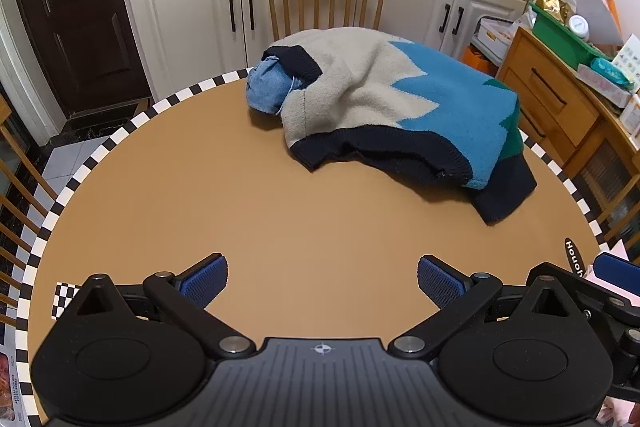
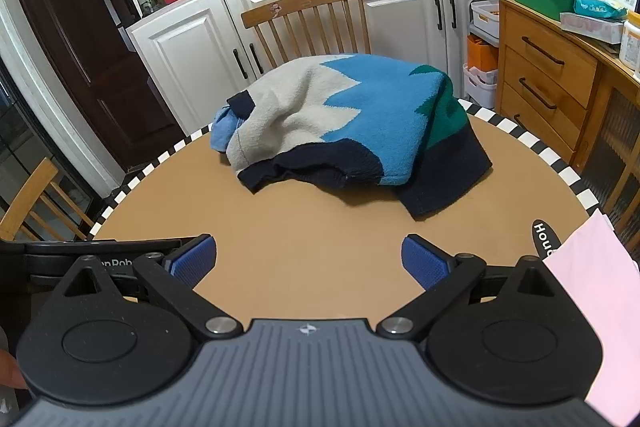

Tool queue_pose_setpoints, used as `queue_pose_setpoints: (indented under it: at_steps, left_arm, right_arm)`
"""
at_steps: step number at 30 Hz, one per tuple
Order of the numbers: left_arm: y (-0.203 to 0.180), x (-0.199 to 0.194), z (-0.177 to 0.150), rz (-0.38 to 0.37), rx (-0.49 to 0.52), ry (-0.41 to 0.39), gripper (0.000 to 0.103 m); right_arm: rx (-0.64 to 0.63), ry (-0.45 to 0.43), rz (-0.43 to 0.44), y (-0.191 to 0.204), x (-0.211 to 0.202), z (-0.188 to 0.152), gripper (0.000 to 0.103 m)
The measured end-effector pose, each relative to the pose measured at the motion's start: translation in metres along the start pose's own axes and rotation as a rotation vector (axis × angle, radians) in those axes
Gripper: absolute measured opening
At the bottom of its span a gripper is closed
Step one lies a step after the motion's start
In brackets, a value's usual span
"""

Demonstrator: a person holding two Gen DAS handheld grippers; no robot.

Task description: Fold clothes

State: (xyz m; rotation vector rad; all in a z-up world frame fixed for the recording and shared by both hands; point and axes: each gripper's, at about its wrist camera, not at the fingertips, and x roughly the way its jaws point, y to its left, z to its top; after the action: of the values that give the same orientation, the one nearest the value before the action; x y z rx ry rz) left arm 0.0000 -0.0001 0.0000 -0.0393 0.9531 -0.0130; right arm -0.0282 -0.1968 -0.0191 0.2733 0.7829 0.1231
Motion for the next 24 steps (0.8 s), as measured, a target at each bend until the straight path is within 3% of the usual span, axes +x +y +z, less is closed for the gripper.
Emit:
queue_pose_setpoints:
  at_steps: [24]
  left_arm:
    - [-0.0024, 0.0005, 0.0028, -0.003, 0.019, 0.002, 0.103]
  right_arm:
    - [-0.015, 0.014, 0.004, 0.0029, 0.0026, 0.0048, 0.100]
